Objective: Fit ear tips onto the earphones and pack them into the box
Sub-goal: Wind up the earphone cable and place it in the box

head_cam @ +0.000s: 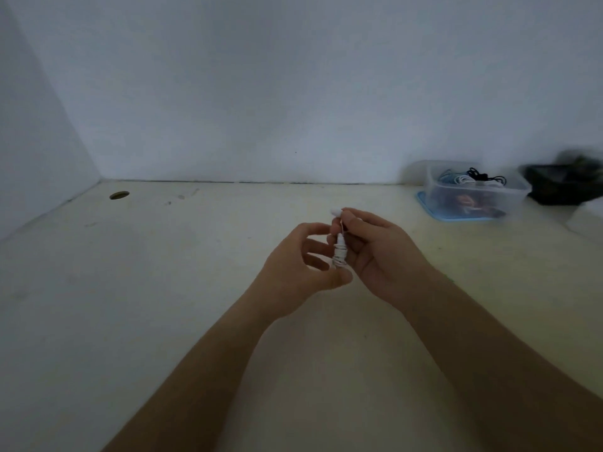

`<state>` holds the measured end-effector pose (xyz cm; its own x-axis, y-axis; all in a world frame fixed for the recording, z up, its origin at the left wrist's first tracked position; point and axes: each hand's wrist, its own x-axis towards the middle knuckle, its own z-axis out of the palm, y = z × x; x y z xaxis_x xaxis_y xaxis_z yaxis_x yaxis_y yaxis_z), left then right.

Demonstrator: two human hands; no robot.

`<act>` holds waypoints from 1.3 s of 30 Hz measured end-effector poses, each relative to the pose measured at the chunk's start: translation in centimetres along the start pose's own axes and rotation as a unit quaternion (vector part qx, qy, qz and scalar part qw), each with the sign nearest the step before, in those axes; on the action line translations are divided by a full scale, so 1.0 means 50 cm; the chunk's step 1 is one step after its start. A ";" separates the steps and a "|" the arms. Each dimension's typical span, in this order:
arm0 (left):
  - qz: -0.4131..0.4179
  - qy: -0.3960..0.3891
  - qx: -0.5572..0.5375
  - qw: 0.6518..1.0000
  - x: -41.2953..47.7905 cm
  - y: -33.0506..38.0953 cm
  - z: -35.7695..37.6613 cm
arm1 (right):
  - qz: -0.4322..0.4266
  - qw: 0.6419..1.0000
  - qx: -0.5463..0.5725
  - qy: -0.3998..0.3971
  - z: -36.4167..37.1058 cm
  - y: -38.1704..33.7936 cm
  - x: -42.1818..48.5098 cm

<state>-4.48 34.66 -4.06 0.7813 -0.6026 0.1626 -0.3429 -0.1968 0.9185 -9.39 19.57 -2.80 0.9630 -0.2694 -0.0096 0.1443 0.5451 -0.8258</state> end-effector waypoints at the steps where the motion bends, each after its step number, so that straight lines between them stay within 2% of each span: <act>1: 0.007 0.003 0.000 1.000 0.002 0.004 0.003 | -0.001 1.000 0.005 0.002 0.002 -0.006 -0.003; 5: 0.008 0.014 0.003 1.000 0.011 0.031 0.007 | -0.006 0.999 -0.014 0.030 0.009 -0.036 -0.012; 10: -0.014 0.047 -0.004 0.999 0.029 0.072 0.019 | -0.008 0.990 -0.097 0.106 -0.007 -0.088 -0.027; 12: -0.010 0.038 -0.017 0.999 0.041 0.100 0.033 | -0.008 0.984 -0.113 0.135 -0.026 -0.118 -0.035; 21: -0.009 0.003 -0.046 0.999 0.163 0.177 0.156 | -0.026 0.981 -0.095 0.169 -0.167 -0.260 -0.021; 25: -0.039 -0.032 -0.113 0.992 0.247 0.196 0.217 | -0.056 0.973 -0.128 0.185 -0.232 -0.317 0.010; 29: -0.045 -0.016 -0.164 0.985 0.347 0.206 0.273 | -0.043 0.964 -0.187 0.186 -0.301 -0.372 0.069; 31: -0.025 0.001 -0.119 0.993 0.393 0.200 0.296 | -0.043 0.951 -0.236 0.197 -0.329 -0.392 0.101; 34: 0.049 0.033 0.029 0.998 0.455 0.179 0.321 | -0.047 0.912 -0.344 0.217 -0.359 -0.411 0.142; 37: 0.117 0.039 0.172 0.977 0.490 0.160 0.335 | -0.046 0.864 -0.456 0.209 -0.387 -0.411 0.181; 39: 0.146 0.024 0.264 0.953 0.497 0.149 0.336 | -0.049 0.811 -0.554 0.184 -0.401 -0.403 0.201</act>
<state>3.63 5.23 0.79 0.6311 -0.6580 0.4108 -0.7540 -0.3961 0.5240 -7.17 -10.03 2.44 0.7968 -0.5980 0.0865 -0.2736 -0.4848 -0.8308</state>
